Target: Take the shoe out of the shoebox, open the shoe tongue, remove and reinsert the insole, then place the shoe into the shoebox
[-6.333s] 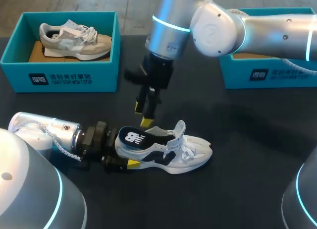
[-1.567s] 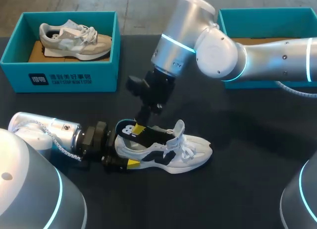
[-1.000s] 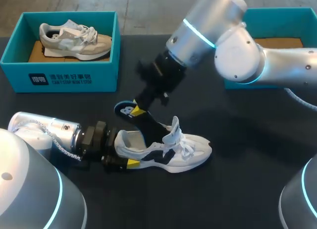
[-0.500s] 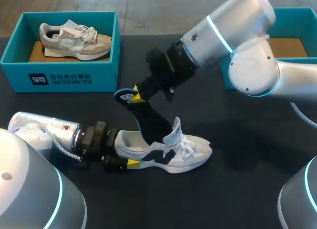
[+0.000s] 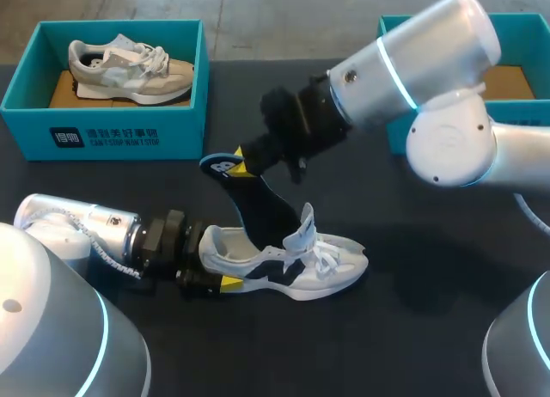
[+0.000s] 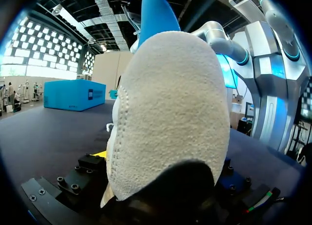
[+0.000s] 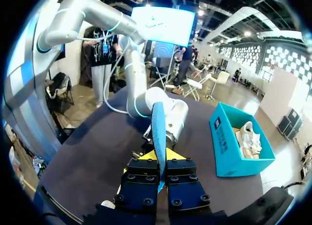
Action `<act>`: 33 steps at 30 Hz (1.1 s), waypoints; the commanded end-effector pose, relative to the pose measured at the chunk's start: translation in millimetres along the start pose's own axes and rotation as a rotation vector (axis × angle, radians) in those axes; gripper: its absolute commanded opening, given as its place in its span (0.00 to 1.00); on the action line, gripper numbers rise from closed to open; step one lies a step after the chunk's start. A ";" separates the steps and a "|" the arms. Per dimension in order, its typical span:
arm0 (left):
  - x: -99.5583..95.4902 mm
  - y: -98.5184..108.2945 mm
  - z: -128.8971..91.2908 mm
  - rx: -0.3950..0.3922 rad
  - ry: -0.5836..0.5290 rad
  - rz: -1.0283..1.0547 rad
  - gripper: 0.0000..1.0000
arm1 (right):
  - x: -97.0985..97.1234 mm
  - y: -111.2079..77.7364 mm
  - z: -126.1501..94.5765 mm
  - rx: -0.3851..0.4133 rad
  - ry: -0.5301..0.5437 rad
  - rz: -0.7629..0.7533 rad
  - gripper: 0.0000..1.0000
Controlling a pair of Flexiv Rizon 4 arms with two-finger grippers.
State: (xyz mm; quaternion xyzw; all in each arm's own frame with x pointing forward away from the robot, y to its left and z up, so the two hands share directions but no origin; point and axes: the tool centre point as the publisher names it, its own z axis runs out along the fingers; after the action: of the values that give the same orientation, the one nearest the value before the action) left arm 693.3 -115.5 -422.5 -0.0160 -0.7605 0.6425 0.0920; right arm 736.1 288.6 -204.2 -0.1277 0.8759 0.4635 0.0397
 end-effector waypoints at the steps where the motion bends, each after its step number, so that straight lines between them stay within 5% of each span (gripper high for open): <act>1: -0.5 2.0 -0.2 0.001 0.000 0.000 0.00 | 1.7 0.2 0.3 0.003 -0.006 0.000 0.00; 8: -0.5 2.0 -0.2 0.001 0.000 0.000 0.00 | -19.5 42.4 -36.9 -0.160 -0.138 -0.050 0.00; 14: -0.5 2.0 -0.2 0.001 0.000 0.000 0.00 | -28.3 80.9 -67.7 -0.187 -0.155 -0.063 0.00; 26: -0.5 2.0 -0.2 0.001 0.000 0.000 0.00 | -25.0 112.7 -104.2 -0.237 -0.131 0.011 0.00; 31: -0.5 2.0 -0.2 0.001 0.000 0.000 0.00 | -21.0 117.3 -122.0 -0.402 -0.118 0.138 0.00; 33: -0.5 2.0 -0.2 0.001 0.000 0.000 0.00 | -21.0 117.3 -122.0 -0.402 -0.118 0.138 0.00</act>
State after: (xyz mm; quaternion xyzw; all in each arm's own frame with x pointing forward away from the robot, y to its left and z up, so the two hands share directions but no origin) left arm 693.3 -115.5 -422.6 -0.0160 -0.7606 0.6425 0.0920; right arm 736.6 265.7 -27.4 -0.0516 0.7854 0.6157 0.0361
